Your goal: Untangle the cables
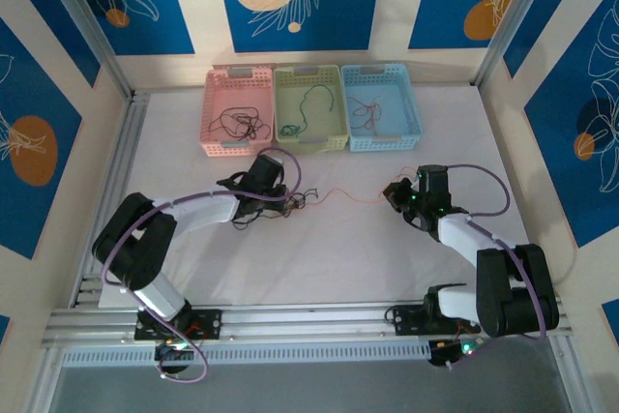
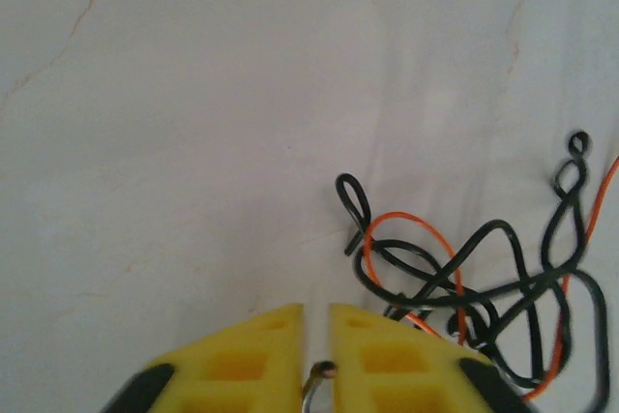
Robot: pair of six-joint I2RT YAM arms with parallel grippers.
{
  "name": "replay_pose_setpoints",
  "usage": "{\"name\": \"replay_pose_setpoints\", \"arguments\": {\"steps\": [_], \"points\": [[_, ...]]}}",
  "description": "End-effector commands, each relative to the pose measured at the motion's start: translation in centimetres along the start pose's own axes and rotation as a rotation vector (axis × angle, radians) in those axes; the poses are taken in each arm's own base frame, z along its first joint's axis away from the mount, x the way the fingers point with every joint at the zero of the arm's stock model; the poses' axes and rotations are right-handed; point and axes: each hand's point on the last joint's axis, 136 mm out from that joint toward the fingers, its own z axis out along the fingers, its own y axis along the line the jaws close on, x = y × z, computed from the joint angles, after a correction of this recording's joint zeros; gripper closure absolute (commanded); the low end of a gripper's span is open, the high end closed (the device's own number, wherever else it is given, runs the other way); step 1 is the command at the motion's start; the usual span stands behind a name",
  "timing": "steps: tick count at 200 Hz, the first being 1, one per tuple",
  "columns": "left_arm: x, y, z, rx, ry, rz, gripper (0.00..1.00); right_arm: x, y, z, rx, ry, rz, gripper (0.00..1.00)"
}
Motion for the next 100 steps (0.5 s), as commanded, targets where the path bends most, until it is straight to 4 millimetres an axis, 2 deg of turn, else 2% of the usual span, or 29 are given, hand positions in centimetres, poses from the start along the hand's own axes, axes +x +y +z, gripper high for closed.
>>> {"name": "replay_pose_setpoints", "arguments": {"steps": [1,26,53,73,100], "points": [[0.0,1.3,-0.8,-0.046,-0.031,-0.009,1.00,-0.5,1.3,0.0,-0.030,-0.002,-0.021,1.00],[-0.9,2.2,-3.5,-0.071,-0.092,0.000,1.00,-0.5,1.2,0.0,-0.029,-0.003,-0.021,1.00],[-2.9,3.9,-8.8,-0.125,-0.167,0.000,1.00,-0.6,1.1,-0.1,-0.023,-0.008,-0.017,1.00],[-4.6,5.7,-14.4,-0.189,-0.241,0.000,1.00,-0.7,0.7,-0.3,-0.007,-0.021,-0.008,1.00],[-6.3,9.3,-24.3,-0.327,-0.388,-0.007,1.00,-0.7,0.4,-0.5,0.007,-0.032,0.004,1.00]]}}
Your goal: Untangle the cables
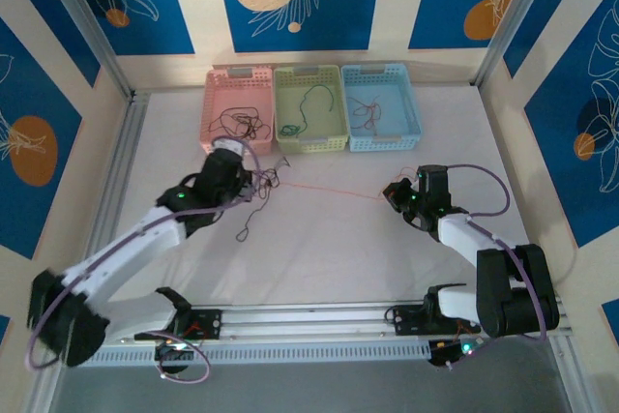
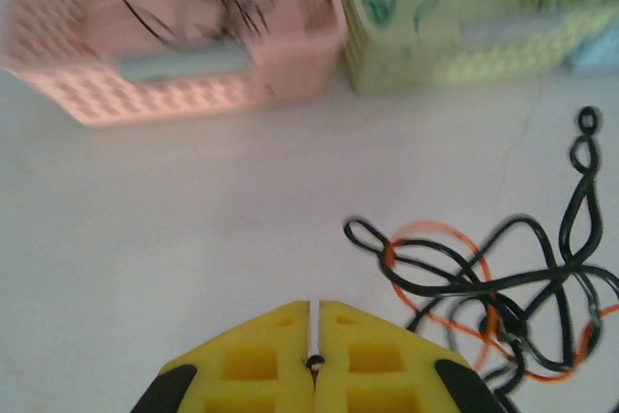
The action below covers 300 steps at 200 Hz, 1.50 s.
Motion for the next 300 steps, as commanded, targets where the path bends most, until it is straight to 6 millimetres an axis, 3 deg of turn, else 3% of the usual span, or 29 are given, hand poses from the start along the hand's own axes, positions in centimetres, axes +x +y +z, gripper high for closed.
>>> {"name": "replay_pose_setpoints", "arguments": {"steps": [1,31,52,118,170,217,232,253,273,300], "points": [[-3.1,5.5,-7.0,-0.191,-0.089,0.043,1.00,-0.7,0.3,-0.4,0.007,-0.028,0.005,1.00],[-7.4,10.5,-17.5,-0.313,-0.338,0.007,1.00,-0.7,0.2,-0.4,0.014,-0.031,0.010,1.00],[-8.8,12.7,-22.4,-0.381,-0.409,0.014,1.00,-0.7,0.1,-0.5,0.016,-0.033,0.011,1.00],[-11.6,17.3,-31.8,-0.600,-0.562,0.048,1.00,-0.8,-0.1,-0.5,0.027,-0.037,0.019,1.00],[-14.5,19.3,-37.7,-0.726,-0.666,0.060,1.00,-0.8,-0.3,-0.6,0.035,-0.045,0.027,1.00],[-16.4,22.0,-44.3,-0.748,-0.803,-0.005,1.00,-0.9,-0.4,-0.7,0.040,-0.050,0.031,1.00],[-16.5,22.3,-44.4,-0.697,-0.818,-0.017,1.00,-0.9,-0.5,-0.7,0.042,-0.050,0.032,1.00],[-15.9,20.9,-41.7,-0.589,-0.787,0.009,1.00,-0.9,-0.4,-0.7,0.040,-0.050,0.030,1.00],[-15.1,17.5,-37.3,-0.428,-0.725,0.043,1.00,-0.8,-0.3,-0.6,0.036,-0.045,0.027,1.00],[-13.5,10.7,-29.8,-0.179,-0.578,0.088,1.00,-0.8,0.0,-0.6,0.021,-0.041,0.018,1.00]]}}
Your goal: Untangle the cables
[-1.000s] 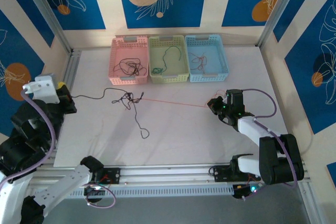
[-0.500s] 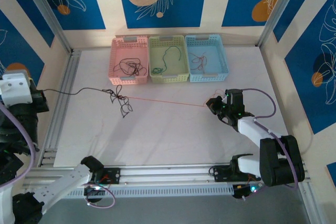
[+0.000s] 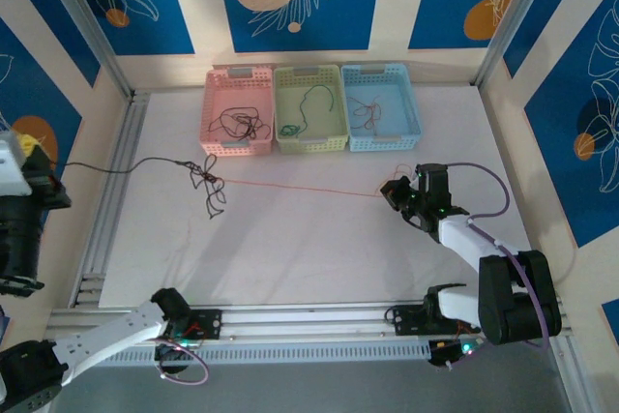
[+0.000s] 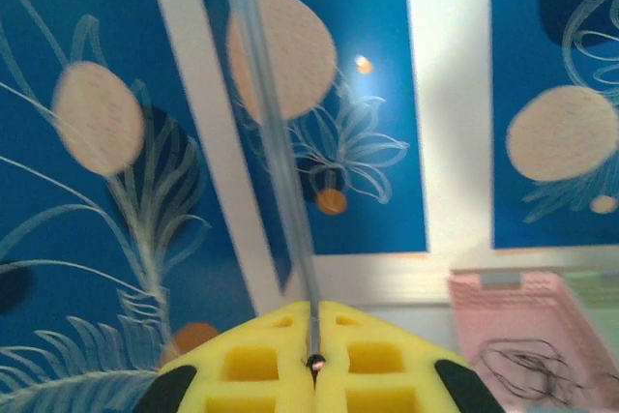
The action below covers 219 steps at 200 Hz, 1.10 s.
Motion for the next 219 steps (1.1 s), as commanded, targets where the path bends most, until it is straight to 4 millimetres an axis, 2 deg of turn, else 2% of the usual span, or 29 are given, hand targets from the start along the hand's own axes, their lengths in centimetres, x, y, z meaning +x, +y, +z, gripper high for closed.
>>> {"name": "replay_pose_setpoints", "arguments": {"steps": [1,20,44,50,73,87,102,113,129,149,180,190,219], "points": [[3.8,-6.6,1.2,0.198,0.123,-0.091,1.00,-0.9,-1.2,-0.1,0.060,-0.045,0.009,1.00],[7.2,-13.5,2.4,0.354,0.225,-0.097,1.00,-0.9,-0.8,-0.2,0.047,-0.044,-0.009,1.00],[11.6,-20.4,3.9,0.469,0.342,-0.095,1.00,-0.7,-0.5,-0.3,0.040,-0.042,-0.025,1.00],[12.6,-21.7,4.2,0.486,0.367,-0.091,1.00,-0.7,-0.5,-0.4,0.039,-0.044,-0.025,1.00],[15.7,-25.9,5.0,0.547,0.446,-0.077,1.00,-0.6,-0.3,-0.7,0.028,-0.046,-0.036,0.85],[17.1,-27.4,5.5,0.553,0.486,-0.052,1.00,-0.5,0.0,-0.9,0.018,-0.037,-0.051,0.70],[17.9,-28.0,6.1,0.550,0.513,-0.035,1.00,-0.5,0.3,-1.2,0.035,-0.013,-0.072,0.60],[18.2,-28.3,6.4,0.555,0.527,-0.035,1.00,-0.4,1.0,-1.8,0.029,0.001,-0.107,0.55],[18.7,-28.3,6.8,0.554,0.548,-0.039,1.00,-0.3,2.0,-3.2,0.025,0.003,-0.146,0.51],[19.5,-28.4,7.2,0.556,0.578,-0.051,1.00,1.0,3.8,-5.2,-0.021,0.036,-0.197,0.50],[19.4,-28.1,7.6,0.558,0.579,-0.070,1.00,6.0,7.7,-6.3,-0.160,0.169,-0.387,0.49],[19.3,-27.8,7.9,0.553,0.580,-0.071,1.00,8.2,9.4,-6.4,-0.222,0.236,-0.469,0.51],[18.5,-27.1,8.5,0.577,0.580,-0.080,1.00,12.4,11.5,-5.6,-0.263,0.368,-0.647,0.56]]}}
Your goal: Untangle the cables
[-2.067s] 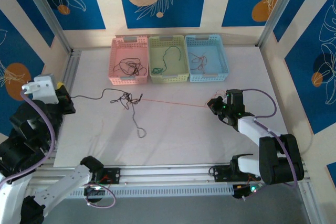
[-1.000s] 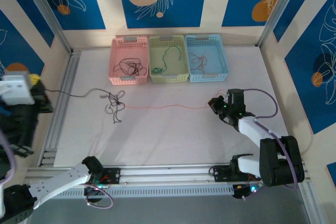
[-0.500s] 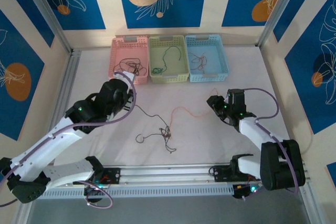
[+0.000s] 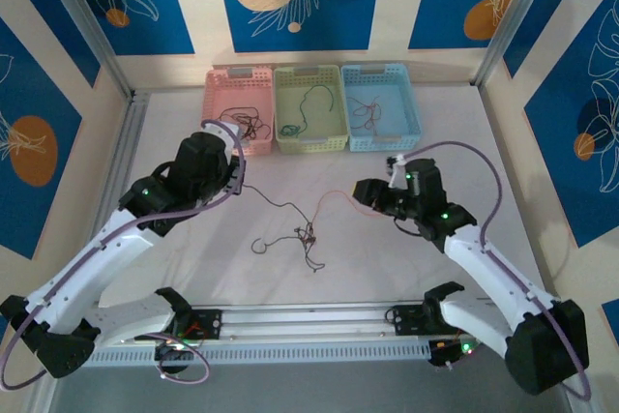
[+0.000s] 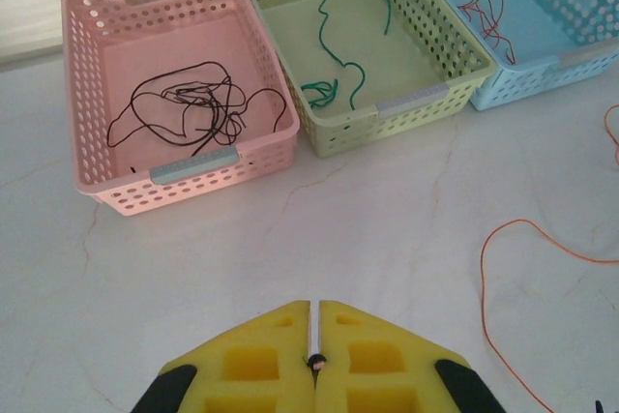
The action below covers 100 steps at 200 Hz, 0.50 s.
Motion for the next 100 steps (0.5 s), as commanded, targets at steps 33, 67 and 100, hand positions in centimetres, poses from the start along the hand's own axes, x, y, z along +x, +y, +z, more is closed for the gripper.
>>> {"name": "replay_pose_setpoints", "arguments": {"steps": [33,67,100], "points": [[-3.4,1.0,-2.5,0.060,-0.032,0.026,1.00,5.5,6.5,2.9,-0.157,0.247,-0.469,0.59],[-4.0,2.4,-3.4,0.048,-0.011,0.055,1.00,6.1,8.1,2.6,-0.212,0.240,-0.736,0.56],[-4.0,2.6,-4.1,0.062,-0.015,0.044,1.00,7.0,7.3,2.9,-0.262,0.231,-0.927,0.52]]}}
